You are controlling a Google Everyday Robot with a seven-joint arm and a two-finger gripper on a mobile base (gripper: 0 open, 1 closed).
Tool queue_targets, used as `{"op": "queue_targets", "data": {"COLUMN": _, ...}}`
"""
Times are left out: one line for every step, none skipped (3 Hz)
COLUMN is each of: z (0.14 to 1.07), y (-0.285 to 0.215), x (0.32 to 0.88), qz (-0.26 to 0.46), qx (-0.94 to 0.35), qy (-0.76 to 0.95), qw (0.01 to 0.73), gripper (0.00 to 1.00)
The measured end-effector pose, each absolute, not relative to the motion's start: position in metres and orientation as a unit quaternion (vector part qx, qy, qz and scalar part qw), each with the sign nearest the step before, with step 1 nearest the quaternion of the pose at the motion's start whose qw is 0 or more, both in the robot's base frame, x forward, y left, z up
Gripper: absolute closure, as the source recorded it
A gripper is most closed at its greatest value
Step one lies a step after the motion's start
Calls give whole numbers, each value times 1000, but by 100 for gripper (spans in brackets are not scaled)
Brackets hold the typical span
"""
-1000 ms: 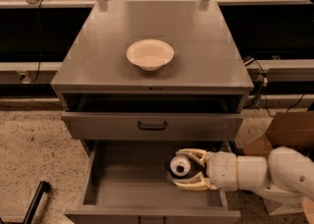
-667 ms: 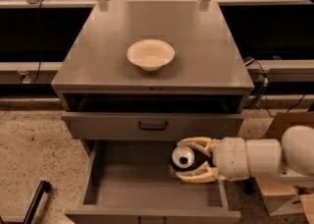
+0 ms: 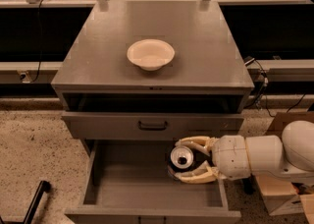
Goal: Pick pepsi can from middle drawer and place on counter
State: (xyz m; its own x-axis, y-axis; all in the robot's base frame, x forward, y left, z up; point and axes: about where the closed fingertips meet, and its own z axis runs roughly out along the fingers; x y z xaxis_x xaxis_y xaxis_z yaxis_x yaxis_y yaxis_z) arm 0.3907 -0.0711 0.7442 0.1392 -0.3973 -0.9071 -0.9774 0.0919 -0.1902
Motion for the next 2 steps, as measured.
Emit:
{"op": "queue_targets", "data": {"z": 786, "y": -63, "x": 398, "qz": 297, "qx": -623, "qy": 568, "qw": 448, "gripper": 100}}
{"op": "queue_targets", "data": {"z": 863, "y": -34, "x": 404, "qz": 284, "qx": -669, "qy": 538, "qw": 426, "gripper": 100}}
